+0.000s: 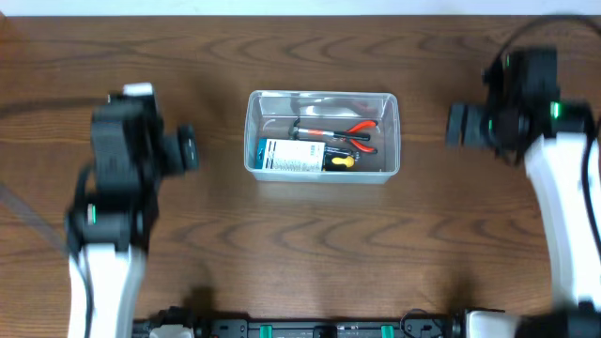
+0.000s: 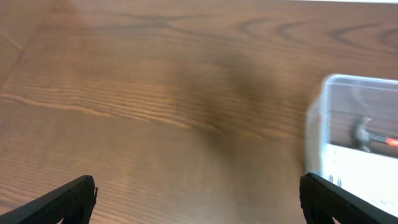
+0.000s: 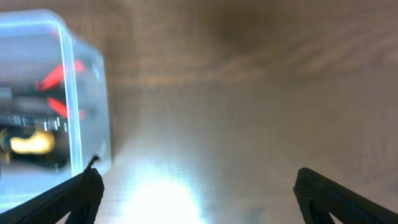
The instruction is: Pack container
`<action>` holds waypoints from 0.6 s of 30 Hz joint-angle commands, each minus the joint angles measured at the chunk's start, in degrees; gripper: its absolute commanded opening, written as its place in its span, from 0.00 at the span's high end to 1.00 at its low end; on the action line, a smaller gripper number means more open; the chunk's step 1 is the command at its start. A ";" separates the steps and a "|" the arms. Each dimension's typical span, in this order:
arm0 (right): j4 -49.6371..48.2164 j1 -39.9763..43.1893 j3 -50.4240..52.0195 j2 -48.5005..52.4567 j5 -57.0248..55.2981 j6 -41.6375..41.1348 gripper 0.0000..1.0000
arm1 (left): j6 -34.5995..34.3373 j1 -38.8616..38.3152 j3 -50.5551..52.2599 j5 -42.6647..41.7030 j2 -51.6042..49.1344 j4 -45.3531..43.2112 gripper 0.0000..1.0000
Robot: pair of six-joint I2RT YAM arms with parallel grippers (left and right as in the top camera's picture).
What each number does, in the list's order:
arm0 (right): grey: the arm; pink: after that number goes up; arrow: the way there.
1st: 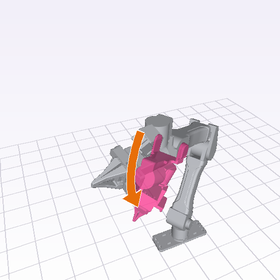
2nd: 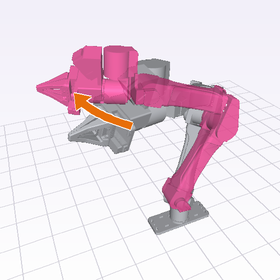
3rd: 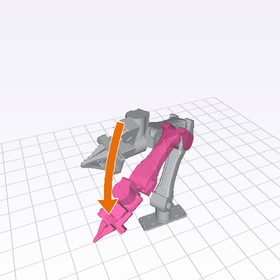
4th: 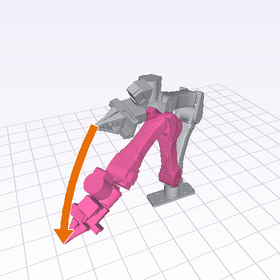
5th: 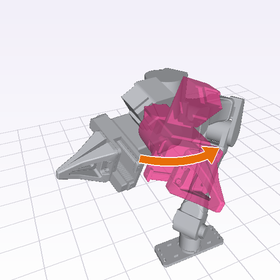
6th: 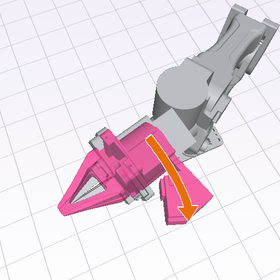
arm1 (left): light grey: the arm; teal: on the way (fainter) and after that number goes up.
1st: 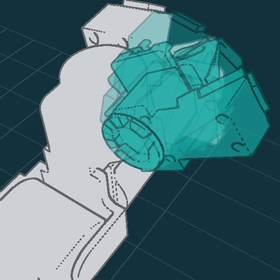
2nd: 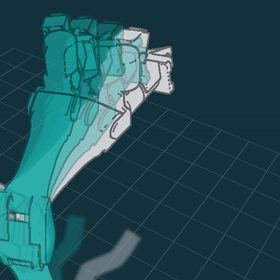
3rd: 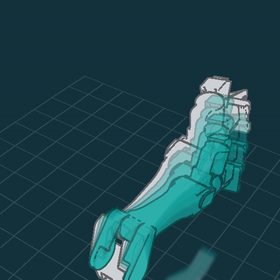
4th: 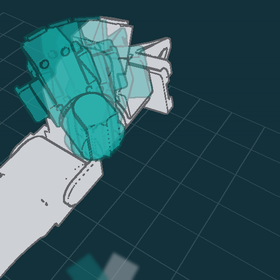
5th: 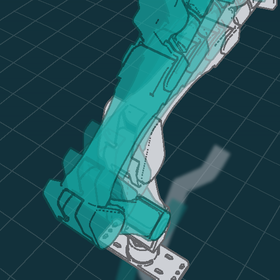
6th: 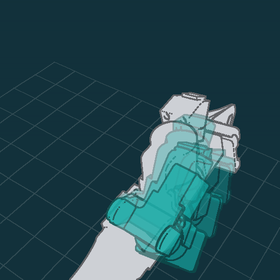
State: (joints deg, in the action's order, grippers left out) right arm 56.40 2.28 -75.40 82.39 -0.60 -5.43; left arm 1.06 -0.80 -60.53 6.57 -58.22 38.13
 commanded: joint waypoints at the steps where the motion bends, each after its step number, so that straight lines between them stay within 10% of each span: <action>1: -2.25 -1.46 8.07 -13.49 -2.71 -1.38 0.01 | -0.44 -2.29 7.23 -0.11 12.35 -0.87 0.02; 18: 3.82 -8.37 28.22 -45.46 -10.34 -1.18 0.01 | -0.28 -5.51 19.41 -0.07 39.54 5.51 0.02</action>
State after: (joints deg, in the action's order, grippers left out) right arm 59.00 -5.13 -47.66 37.41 -9.65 -5.91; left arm 1.08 -6.11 -41.39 6.42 -18.90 42.98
